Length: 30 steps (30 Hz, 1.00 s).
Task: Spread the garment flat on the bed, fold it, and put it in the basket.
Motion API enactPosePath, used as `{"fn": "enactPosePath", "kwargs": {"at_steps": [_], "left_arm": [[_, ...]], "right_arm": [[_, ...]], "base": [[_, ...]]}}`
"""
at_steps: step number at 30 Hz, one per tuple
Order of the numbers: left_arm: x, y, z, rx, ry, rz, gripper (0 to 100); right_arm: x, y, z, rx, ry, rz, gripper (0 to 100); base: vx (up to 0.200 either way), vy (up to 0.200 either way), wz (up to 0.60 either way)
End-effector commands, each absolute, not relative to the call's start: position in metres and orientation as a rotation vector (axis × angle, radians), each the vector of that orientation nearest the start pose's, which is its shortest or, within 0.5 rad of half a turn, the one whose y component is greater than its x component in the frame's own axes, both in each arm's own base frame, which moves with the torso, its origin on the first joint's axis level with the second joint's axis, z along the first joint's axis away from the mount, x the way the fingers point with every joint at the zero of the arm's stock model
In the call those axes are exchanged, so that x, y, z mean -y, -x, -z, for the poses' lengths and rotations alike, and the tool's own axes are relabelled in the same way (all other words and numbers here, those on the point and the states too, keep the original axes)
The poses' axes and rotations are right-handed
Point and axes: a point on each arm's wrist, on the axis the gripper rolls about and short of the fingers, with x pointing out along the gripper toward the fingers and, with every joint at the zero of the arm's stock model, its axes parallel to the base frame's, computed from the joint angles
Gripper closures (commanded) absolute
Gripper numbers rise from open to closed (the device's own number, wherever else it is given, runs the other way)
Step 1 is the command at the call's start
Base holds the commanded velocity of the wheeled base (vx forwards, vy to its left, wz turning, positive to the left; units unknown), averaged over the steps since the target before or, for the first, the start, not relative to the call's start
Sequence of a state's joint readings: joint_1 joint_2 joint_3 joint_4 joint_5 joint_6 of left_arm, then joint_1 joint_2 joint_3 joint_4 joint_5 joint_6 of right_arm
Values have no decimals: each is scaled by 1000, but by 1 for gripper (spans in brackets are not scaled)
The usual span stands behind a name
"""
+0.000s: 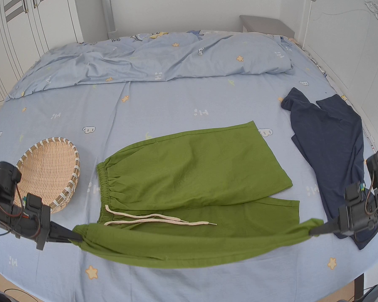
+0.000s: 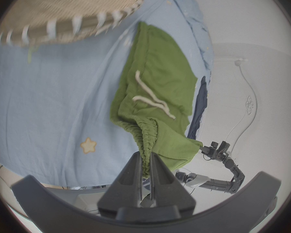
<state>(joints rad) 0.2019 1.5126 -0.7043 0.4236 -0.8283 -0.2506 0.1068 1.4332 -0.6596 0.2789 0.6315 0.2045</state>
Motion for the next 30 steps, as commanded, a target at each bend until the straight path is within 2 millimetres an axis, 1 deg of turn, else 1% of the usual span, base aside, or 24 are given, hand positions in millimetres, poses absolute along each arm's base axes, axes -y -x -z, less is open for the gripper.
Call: {"fn": "enactPosePath", "kwargs": {"at_steps": [1,2,4,5,6,7,8,10,11,12,13,14,15,16,17,18,19,20,21,24,26,27,28,30], "left_arm": [[-26,-216,-175,-1117,874,405,100],[-27,-225,-178,-1118,883,399,100],[-28,-232,-180,-1116,885,401,100],[-28,-234,-181,-1114,883,403,100],[-29,-241,-182,-1108,879,406,100],[-31,-246,-183,-1105,878,406,100],[-31,-246,-183,-1105,878,406,100],[-33,-262,-184,-1100,886,403,100],[-33,-263,-184,-1099,886,403,100],[-34,-270,-186,-1095,891,401,100],[-34,-272,-186,-1095,893,400,100],[-35,-280,-186,-1090,893,401,100],[-35,-281,-187,-1089,891,403,100],[-36,-288,-188,-1084,893,403,100],[-37,-290,-188,-1082,895,402,100],[-37,-296,-190,-1078,896,404,100],[-37,-296,-190,-1077,897,403,100],[-37,-304,-190,-1075,894,406,100],[-37,-304,-189,-1076,894,406,100],[-39,-318,-187,-1071,892,404,100],[-40,-321,-188,-1070,894,402,100],[-40,-322,-188,-1070,894,402,100],[-40,-328,-188,-1066,898,400,100],[-42,-334,-189,-1063,905,395,100]], "right_arm": [[-32,-216,-190,-1012,-448,-568,100],[-33,-228,-199,-1001,-446,-570,100],[-34,-241,-207,-991,-445,-571,100],[-34,-243,-209,-987,-444,-572,100],[-35,-254,-219,-970,-440,-575,100],[-36,-259,-223,-961,-438,-577,100],[-36,-259,-223,-961,-438,-577,100],[-38,-280,-236,-925,-431,-584,100],[-38,-282,-236,-924,-430,-584,100],[-39,-294,-239,-910,-427,-587,100],[-39,-297,-239,-907,-426,-588,100],[-40,-307,-242,-893,-422,-592,100],[-41,-308,-242,-892,-420,-594,100],[-42,-320,-243,-879,-416,-598,100],[-43,-323,-243,-876,-416,-599,100],[-43,-331,-244,-863,-414,-601,100],[-44,-332,-245,-861,-412,-602,100],[-45,-342,-246,-846,-408,-604,100],[-46,-342,-246,-847,-408,-606,100],[-48,-360,-251,-807,-397,-616,100],[-49,-367,-254,-789,-392,-621,100],[-49,-368,-253,-791,-392,-620,100],[-50,-374,-256,-772,-388,-625,100],[-51,-380,-258,-763,-384,-625,100]], "base": [[0,0,0],[0,0,0],[0,0,0],[0,0,0],[0,0,0],[0,0,0],[0,0,0],[0,0,0],[0,0,0],[0,0,0],[0,0,0],[0,0,0],[0,0,0],[0,0,0],[0,0,0],[0,0,0],[0,0,0],[0,0,0],[0,0,0],[0,0,0],[0,0,0],[0,0,0],[0,0,0],[0,0,0]]}}
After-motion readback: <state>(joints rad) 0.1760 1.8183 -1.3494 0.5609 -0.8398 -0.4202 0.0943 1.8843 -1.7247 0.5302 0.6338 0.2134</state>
